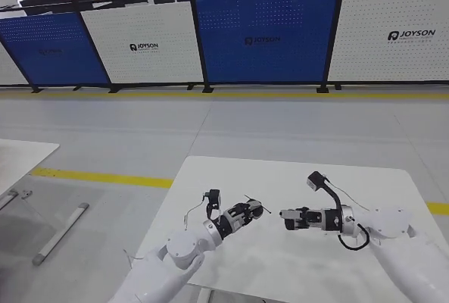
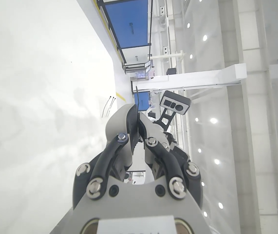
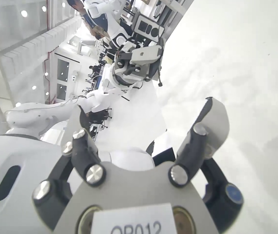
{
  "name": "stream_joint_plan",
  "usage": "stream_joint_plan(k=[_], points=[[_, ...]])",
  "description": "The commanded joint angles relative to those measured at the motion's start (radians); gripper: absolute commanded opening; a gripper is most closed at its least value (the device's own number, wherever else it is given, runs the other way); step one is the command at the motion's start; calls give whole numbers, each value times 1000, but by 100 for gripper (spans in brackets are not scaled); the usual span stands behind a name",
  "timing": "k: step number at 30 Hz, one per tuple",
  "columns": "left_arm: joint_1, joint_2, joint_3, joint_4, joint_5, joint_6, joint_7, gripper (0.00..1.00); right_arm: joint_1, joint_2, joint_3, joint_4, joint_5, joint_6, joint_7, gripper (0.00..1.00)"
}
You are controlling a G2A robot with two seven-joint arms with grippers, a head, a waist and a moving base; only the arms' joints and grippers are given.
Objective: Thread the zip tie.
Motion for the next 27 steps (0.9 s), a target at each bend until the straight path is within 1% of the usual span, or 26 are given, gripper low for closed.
stream_joint_plan(k=[1, 6, 9, 11, 14, 18, 19, 20, 21, 22, 25, 27], points=[[-8, -2, 2, 6, -6, 6, 2, 0, 2, -2, 5, 11, 16, 0, 7, 100], [-8, -2, 2, 6, -6, 6, 2, 0, 2, -2, 5, 11, 16, 0, 7, 100], [-5, -3, 5, 3, -4, 5, 7, 0, -7, -3, -3, -28, -42, 32, -46, 100], [-1, -5, 4, -3, -18, 4, 7, 0, -11, -5, -6, -53, -61, 56, -77, 100], [3, -6, -3, -8, -29, 5, 6, 0, -11, -9, -16, -70, -94, 89, -112, 100], [12, -5, -11, -13, -32, 8, -6, 0, -12, -14, -17, -62, -88, 91, -119, 100], [15, -5, -12, -16, -32, 9, -11, 0, -12, -15, -15, -58, -85, 89, -117, 83], [18, -5, -14, -18, -32, 9, -15, 0, -12, -15, -14, -56, -82, 85, -113, 49], [21, -4, -17, -22, -32, 9, -21, 0, -12, -16, -12, -53, -81, 82, -109, 45], [23, -4, -18, -24, -33, 11, -27, 0, -13, -16, -12, -51, -82, 82, -107, 38], [26, -3, -24, -29, -43, 22, -45, 0, -14, -17, -9, -49, -85, 85, -101, 28], [26, -3, -27, -30, -48, 28, -53, 0, -15, -18, -6, -48, -84, 86, -96, 29]])
